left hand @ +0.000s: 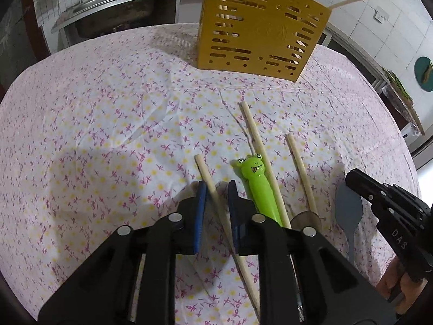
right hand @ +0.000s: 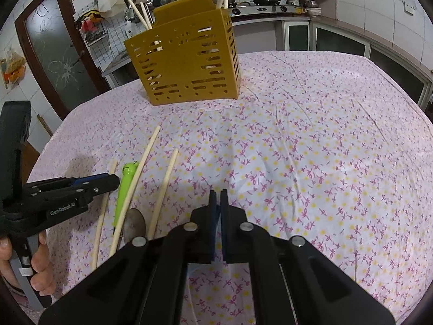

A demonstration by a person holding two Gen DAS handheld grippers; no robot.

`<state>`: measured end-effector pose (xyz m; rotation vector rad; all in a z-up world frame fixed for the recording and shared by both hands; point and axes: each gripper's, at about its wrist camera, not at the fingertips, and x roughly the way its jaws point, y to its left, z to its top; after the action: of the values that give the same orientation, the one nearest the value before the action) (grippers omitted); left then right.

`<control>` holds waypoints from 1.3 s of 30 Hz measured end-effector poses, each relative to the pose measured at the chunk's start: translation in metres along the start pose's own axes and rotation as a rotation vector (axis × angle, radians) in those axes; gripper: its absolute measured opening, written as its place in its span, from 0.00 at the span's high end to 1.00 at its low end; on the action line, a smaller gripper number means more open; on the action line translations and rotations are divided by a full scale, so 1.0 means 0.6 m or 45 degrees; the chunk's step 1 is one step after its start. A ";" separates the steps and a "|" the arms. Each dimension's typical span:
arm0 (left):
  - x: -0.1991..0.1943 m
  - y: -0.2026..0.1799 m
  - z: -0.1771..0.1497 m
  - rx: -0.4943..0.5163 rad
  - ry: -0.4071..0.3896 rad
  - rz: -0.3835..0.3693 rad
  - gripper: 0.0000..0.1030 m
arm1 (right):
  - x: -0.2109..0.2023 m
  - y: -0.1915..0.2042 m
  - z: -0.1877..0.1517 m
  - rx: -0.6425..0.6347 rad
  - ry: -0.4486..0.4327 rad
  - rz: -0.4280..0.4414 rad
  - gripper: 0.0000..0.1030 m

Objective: Organize utensils
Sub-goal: 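Grasp the light-blue spoon with the right tool while the left tool holds its chopstick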

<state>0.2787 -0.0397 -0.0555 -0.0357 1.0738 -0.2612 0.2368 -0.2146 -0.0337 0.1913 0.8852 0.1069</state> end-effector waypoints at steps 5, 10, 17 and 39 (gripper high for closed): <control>-0.001 0.009 -0.001 -0.028 -0.012 -0.034 0.92 | 0.000 0.000 -0.003 0.012 0.003 0.022 0.97; -0.009 0.015 -0.009 -0.036 -0.023 -0.050 0.96 | 0.001 0.005 -0.007 0.005 0.012 0.031 0.97; -0.035 0.011 -0.012 -0.031 -0.053 -0.092 0.96 | -0.012 0.004 -0.002 0.012 -0.042 0.011 0.97; -0.056 0.019 -0.020 -0.032 -0.101 -0.124 0.96 | -0.008 -0.004 -0.007 0.035 0.001 -0.034 0.95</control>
<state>0.2554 -0.0199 -0.0338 -0.1204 0.9981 -0.3318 0.2308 -0.2171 -0.0332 0.2047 0.8902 0.0701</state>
